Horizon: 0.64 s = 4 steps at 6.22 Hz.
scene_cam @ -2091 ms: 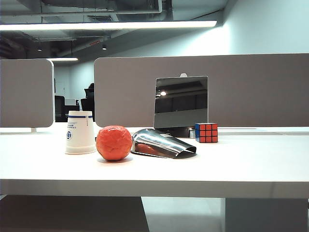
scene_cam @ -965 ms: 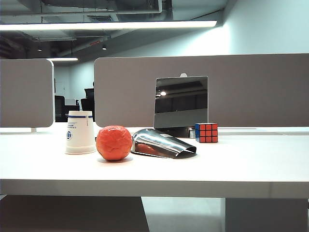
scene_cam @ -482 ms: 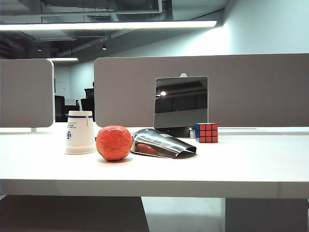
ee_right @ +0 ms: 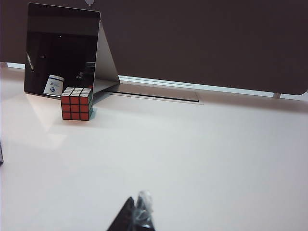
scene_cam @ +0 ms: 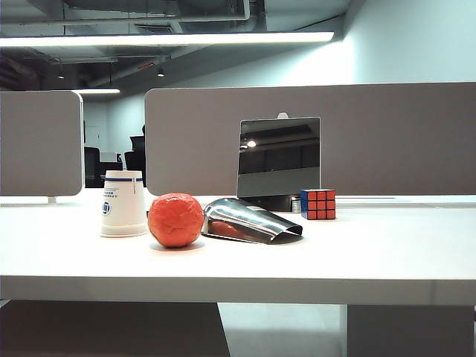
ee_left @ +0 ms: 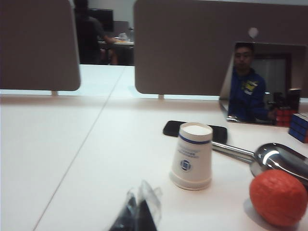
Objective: Carefully pick up the cup on the right and stack it on top of the cup on the left.
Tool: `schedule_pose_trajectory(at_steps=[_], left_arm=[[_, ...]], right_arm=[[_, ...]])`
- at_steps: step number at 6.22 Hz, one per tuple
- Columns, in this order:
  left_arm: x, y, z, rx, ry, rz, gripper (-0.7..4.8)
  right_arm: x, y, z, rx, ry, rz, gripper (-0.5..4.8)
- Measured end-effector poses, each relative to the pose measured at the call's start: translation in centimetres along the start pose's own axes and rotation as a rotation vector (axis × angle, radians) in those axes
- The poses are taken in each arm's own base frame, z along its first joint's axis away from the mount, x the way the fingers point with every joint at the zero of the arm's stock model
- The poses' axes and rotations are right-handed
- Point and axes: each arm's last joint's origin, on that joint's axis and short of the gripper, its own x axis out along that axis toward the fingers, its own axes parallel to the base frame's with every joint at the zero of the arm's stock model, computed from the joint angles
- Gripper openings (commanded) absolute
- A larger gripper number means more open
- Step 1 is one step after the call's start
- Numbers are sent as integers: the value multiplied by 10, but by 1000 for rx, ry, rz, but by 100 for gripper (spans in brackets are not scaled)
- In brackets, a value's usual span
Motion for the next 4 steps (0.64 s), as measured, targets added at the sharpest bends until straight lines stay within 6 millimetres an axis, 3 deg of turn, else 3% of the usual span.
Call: schedule_pose_trajectory(at_steps=[2,4], left_arm=[[0,2,0,-14,-3,71,-5],[0,0,0,-14,1,7,-5]], right_arm=[[0,0,1,2,-15,-4,-5],[0,0,2,2,-16,-1,-5]])
